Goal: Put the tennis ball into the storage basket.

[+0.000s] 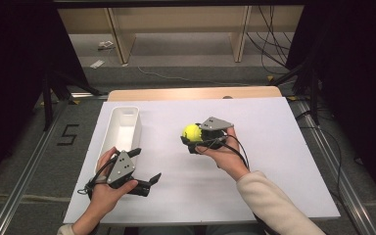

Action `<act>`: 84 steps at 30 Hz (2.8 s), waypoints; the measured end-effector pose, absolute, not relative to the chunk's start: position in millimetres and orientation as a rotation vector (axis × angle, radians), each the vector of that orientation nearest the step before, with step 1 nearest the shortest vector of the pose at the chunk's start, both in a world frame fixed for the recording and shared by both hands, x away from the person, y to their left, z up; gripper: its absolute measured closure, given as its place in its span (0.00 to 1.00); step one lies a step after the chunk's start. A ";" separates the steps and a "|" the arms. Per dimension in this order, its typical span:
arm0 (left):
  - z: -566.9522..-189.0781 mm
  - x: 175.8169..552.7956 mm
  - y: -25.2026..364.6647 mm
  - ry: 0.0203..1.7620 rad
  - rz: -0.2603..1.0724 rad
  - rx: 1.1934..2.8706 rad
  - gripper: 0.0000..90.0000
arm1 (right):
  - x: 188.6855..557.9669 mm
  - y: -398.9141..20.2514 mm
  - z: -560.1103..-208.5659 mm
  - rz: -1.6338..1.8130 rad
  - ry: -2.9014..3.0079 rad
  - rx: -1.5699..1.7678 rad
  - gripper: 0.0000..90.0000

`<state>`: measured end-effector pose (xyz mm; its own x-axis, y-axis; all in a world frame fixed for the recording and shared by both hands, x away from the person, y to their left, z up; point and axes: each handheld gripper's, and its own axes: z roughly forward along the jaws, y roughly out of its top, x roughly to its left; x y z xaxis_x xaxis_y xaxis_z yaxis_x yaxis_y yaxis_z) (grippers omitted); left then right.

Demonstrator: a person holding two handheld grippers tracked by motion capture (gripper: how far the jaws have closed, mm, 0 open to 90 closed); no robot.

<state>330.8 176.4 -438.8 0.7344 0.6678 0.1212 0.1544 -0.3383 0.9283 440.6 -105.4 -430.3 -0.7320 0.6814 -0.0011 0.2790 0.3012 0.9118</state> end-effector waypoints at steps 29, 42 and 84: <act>-438.7 330.7 176.2 0.629 0.607 1.875 0.00 | 441.5 -95.1 -428.7 1.428 2.193 0.845 0.30; -438.8 330.5 176.2 0.627 0.606 1.875 0.00 | 442.4 -87.6 -428.1 1.436 2.198 0.830 0.30; -438.6 329.9 175.6 0.622 0.605 1.879 0.00 | 442.9 -70.9 -426.9 1.447 2.215 0.809 0.30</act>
